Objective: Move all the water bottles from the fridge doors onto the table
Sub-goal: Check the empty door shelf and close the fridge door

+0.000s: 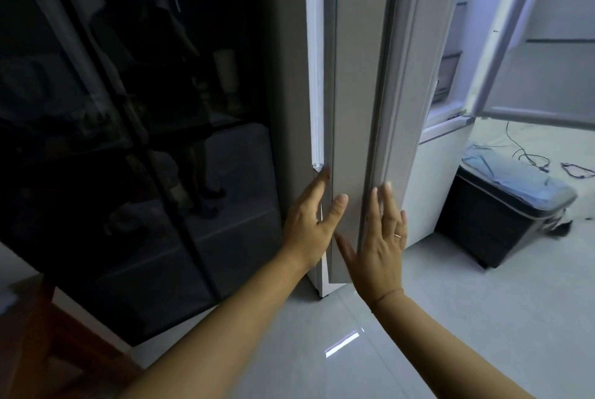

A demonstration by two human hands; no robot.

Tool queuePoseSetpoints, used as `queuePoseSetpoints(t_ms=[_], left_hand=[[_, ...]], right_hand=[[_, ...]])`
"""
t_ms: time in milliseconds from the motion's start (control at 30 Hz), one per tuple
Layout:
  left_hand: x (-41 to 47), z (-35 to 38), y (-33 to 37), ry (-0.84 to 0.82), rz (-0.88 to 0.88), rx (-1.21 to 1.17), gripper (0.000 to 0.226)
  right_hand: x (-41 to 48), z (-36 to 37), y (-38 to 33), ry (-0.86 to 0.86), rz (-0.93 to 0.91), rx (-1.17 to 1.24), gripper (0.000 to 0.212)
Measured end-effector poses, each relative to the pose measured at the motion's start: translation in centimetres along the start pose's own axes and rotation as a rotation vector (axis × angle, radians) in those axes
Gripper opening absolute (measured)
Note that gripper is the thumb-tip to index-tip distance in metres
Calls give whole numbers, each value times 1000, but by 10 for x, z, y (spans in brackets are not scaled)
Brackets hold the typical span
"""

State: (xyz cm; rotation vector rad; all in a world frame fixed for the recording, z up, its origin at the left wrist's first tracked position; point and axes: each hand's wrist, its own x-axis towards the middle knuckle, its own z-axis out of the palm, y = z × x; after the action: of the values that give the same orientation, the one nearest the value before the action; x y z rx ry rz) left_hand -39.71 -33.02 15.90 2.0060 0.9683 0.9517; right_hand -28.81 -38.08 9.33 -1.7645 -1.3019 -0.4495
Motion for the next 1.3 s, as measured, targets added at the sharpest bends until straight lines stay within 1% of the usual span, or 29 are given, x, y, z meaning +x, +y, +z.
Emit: queuePoseSetpoints(t_ms=[67,133,233,367,467,533,600,733,867,967,1033,1100,1200,1300], left_hand=[[5,7,-3,-34,71,2,64],[15,12,-5,-104,120,32,70],[41,18,-7,-164,198,151,77],[86,26,-7,-148,247,233,69],[119,37,-6,-118,304,362,72],[140,48,-4,-103,327,427,75],[159,65,-3,-103,341,479,77],[192,106,1,-63,358,553,77],[224,150,3,-12,363,643,76],[250,183,-1,24,350,672,83],[266,203,-4,82,336,695,87],[281,220,-5,154,321,719,84],[308,235,2,273,321,761,77],[341,236,9,363,381,827,75]], right_hand=[[3,4,6,27,65,-16,84],[11,5,12,67,136,-17,88],[25,4,27,121,231,-21,92],[45,-4,64,138,368,-1,92],[60,-16,93,130,460,15,89],[70,-23,111,137,480,33,84],[80,-24,134,140,499,119,77],[107,-14,191,67,530,301,66],[140,-4,249,7,551,417,68],[168,5,285,-92,543,481,69],[185,11,305,-177,540,524,66],[201,18,320,-242,539,562,64],[230,32,340,-294,544,596,64],[262,49,359,-326,588,584,62]])
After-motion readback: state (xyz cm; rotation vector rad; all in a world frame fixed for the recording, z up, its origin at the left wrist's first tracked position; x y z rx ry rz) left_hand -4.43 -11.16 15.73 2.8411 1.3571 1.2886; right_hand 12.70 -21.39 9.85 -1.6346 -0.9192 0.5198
